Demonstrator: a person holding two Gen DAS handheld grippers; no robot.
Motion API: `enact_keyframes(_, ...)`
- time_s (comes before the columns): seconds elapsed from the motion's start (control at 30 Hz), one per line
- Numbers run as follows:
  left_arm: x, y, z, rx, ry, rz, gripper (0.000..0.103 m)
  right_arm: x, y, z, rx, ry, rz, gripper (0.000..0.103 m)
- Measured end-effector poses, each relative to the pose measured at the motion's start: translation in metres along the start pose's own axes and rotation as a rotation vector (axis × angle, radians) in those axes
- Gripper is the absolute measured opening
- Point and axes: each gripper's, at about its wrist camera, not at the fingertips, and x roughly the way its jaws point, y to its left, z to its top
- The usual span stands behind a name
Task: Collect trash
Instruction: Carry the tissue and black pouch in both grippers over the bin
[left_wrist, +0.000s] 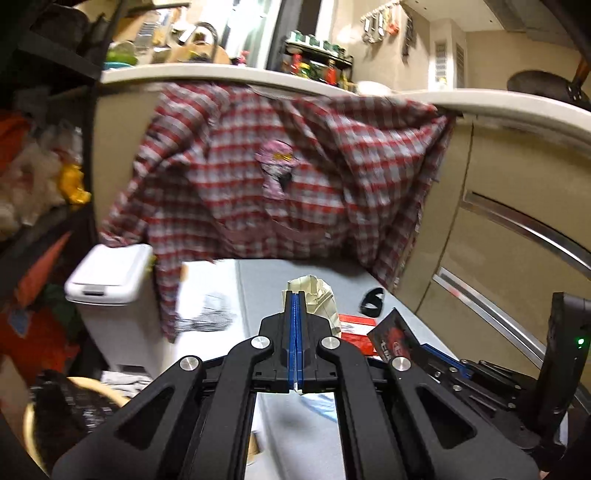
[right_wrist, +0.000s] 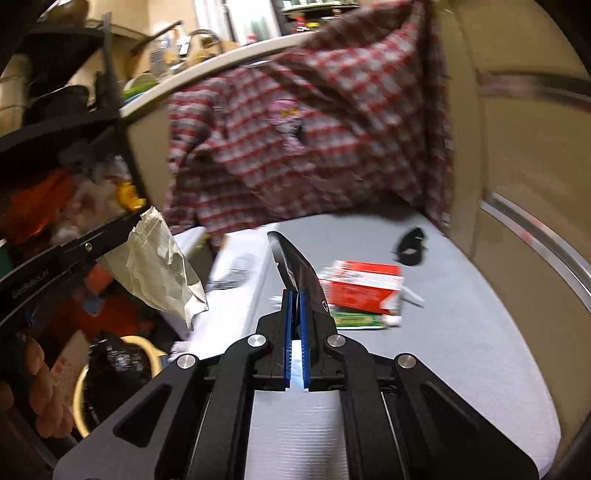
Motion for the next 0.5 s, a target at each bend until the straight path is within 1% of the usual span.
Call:
enact_keyframes(0.13, -0.032, 0.028, 0.006, -0.004, -0.011, 0.085, 0.000, 0.001, 0.044, 0.001, -0.046, 0.014, 0.092, 0.004)
enact_keyframes(0.27, -0.061, 0.063, 0.004, -0.018, 0.000, 0.192, 0.000, 0.005, 0.088, -0.007, -0.100, 0.044, 0.178, 0.004)
enact_keyframes(0.33, -0.071, 0.082, 0.000, -0.037, 0.009, 0.236, 0.000, 0.011, 0.113, -0.013, -0.125, 0.074, 0.229, 0.004)
enact_keyframes(0.4, -0.080, 0.106, -0.006, -0.069, 0.017, 0.297, 0.000, 0.016, 0.134, -0.021, -0.150, 0.103, 0.270, 0.004)
enact_keyframes(0.5, -0.086, 0.138, -0.019, -0.122, 0.039, 0.362, 0.000, 0.022, 0.163, -0.030, -0.189, 0.136, 0.321, 0.004)
